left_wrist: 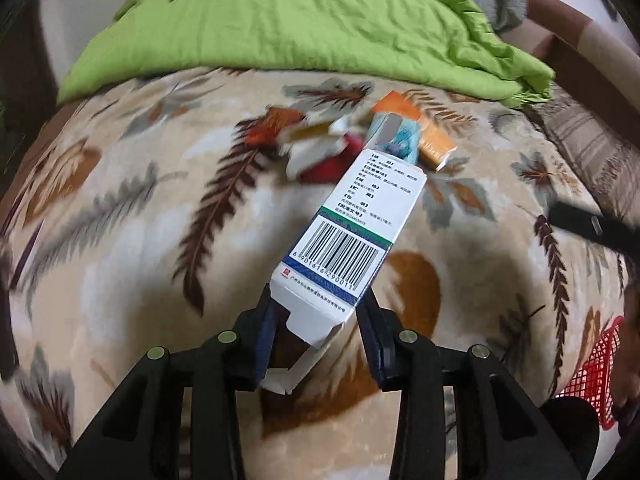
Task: Collect trash
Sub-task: 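Grasp the white barcode medicine box with the left tool, then grasp the crumpled red wrapper with the right tool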
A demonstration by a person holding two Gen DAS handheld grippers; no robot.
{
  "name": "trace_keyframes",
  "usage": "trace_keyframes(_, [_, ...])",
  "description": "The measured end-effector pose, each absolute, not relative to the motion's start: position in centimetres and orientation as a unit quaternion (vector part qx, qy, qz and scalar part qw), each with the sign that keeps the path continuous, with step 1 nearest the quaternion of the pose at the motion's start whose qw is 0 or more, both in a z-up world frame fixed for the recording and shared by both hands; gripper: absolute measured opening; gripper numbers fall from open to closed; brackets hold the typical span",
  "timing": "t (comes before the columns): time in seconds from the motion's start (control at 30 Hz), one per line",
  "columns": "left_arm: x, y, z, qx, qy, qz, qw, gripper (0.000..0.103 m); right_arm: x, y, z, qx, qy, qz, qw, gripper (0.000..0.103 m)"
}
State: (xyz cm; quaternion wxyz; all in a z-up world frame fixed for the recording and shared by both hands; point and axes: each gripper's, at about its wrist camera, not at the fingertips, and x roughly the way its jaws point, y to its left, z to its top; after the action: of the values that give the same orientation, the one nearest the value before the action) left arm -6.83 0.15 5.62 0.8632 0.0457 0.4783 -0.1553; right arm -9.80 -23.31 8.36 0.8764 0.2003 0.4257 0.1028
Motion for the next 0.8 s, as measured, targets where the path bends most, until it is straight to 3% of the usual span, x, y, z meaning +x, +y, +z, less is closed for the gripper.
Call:
trace_keyframes(0.23, [-5.8,0.4,3.8,0.045,0.485,-0.146,0.861,0.040,-5.2,-20.1,8.0,0.192,0.432,0.122,0.873,0.056])
trace_keyframes(0.3, [-5.2,-0.1,3.5,0.052,0.484,-0.141,0.862,0.058,-4.8,-19.4,7.9,0.187,0.429,0.124,0.875,0.056])
trace_keyframes(0.37, [-4.5,-0.5,3.1,0.058,0.484,-0.136,0.862,0.062,-4.5,-19.1,8.0,0.184,0.425,0.126,0.877,0.056])
trace_keyframes(0.53, [-3.3,-0.9,2.8,0.058,0.478,-0.142,0.865,0.061,-3.4,-18.3,8.0,0.163,0.431,0.137,0.877,0.056])
trace_keyframes(0.6, [-3.1,-0.3,2.8,0.044,0.479,-0.137,0.866,0.050,-2.9,-18.0,8.0,0.154,0.432,0.140,0.877,0.056])
trace_keyframes(0.8, [-5.1,3.2,4.2,-0.033,0.470,-0.111,0.875,0.044,-1.1,-16.5,7.7,0.116,0.432,0.167,0.878,0.055])
